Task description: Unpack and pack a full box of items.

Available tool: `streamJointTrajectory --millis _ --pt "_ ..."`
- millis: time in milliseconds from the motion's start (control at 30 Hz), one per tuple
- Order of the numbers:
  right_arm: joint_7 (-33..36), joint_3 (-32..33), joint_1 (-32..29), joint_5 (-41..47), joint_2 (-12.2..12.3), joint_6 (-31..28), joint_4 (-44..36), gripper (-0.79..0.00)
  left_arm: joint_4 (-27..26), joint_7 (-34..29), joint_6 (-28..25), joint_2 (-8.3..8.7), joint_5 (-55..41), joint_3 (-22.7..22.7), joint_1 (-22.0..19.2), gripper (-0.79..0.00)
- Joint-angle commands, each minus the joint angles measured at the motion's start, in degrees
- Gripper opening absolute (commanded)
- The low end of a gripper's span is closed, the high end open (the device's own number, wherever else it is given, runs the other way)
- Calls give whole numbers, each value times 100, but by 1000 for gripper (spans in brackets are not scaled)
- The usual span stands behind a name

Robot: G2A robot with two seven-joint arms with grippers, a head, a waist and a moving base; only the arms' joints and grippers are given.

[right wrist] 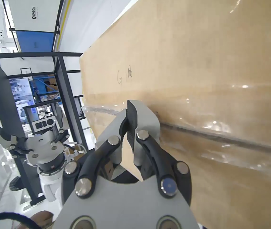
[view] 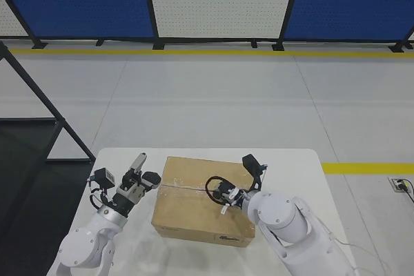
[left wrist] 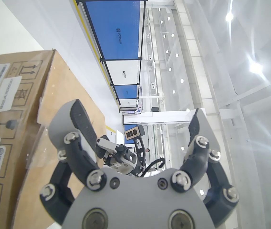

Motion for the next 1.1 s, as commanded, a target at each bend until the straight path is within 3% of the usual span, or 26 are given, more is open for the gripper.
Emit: streamJointTrajectory --millis 0,367,700,1067 --pt "-77 -68 113 109 -46 102 165 -785 5 20 -24 0 -30 -23 5 0" --pt "-58 -111 230 -80 -57 597 299 -785 24 62 -18 3 -79 -64 -33 0" --pt "0 534 -355 -426 157 889 -266 -785 101 57 8 -7 -17 73 -168 0" --pt "-54 1324 -1042 -295 309 686 -741 -785 55 103 67 -9 76 137 -199 0"
